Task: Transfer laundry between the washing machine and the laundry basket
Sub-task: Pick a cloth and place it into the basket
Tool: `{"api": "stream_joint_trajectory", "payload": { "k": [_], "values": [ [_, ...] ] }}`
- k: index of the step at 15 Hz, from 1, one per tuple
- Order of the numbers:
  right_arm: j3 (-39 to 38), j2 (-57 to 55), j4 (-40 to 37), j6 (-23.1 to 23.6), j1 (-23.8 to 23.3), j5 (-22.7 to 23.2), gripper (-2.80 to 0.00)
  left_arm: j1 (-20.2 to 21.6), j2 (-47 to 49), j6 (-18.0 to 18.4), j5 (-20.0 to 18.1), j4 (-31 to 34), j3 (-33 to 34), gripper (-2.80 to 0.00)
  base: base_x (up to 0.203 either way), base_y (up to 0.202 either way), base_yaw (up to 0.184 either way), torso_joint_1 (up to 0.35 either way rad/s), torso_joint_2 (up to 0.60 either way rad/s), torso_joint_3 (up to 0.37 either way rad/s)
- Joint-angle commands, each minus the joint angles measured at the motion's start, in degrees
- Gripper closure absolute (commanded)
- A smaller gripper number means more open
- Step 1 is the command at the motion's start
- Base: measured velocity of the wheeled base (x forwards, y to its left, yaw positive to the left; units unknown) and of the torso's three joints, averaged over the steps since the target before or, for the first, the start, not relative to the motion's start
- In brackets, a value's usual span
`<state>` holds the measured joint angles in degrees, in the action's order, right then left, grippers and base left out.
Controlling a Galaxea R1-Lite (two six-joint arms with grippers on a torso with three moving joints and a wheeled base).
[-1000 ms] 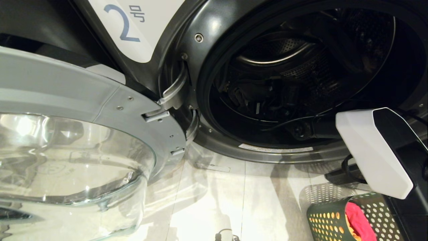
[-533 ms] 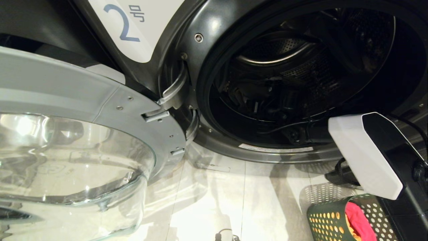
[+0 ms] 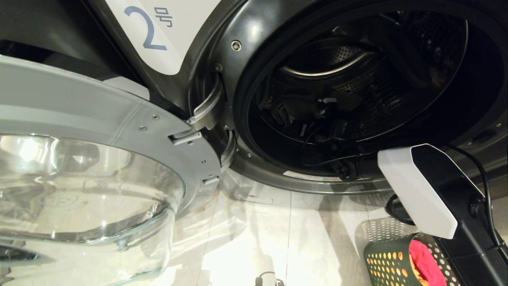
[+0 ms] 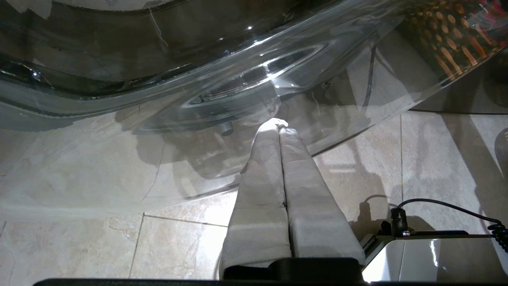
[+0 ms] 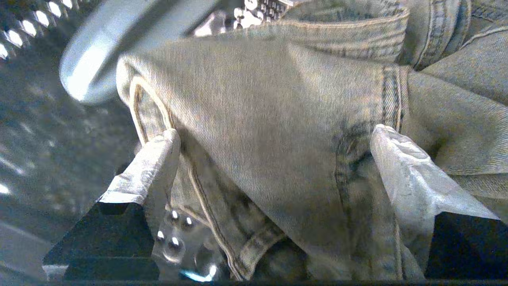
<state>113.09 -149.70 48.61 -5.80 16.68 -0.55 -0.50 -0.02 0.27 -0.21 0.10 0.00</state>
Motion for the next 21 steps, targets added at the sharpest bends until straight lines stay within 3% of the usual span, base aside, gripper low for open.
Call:
{"api": "stream_joint_trajectory", "payload": {
  "k": [1,21],
  "values": [
    [-0.1,-2.3,0.9,-0.6,-0.1,0.0,-2.8,0.0,0.0,0.0,0.0,0.0,0.0,0.0,0.0,0.0,0.0,0.0,0.0,0.0],
    [-0.1,3.0,-6.8,-0.5,-1.3,3.2,-2.8,0.0,0.0,0.0,0.0,0.0,0.0,0.0,0.0,0.0,0.0,0.0,0.0,0.0]
  ]
}}
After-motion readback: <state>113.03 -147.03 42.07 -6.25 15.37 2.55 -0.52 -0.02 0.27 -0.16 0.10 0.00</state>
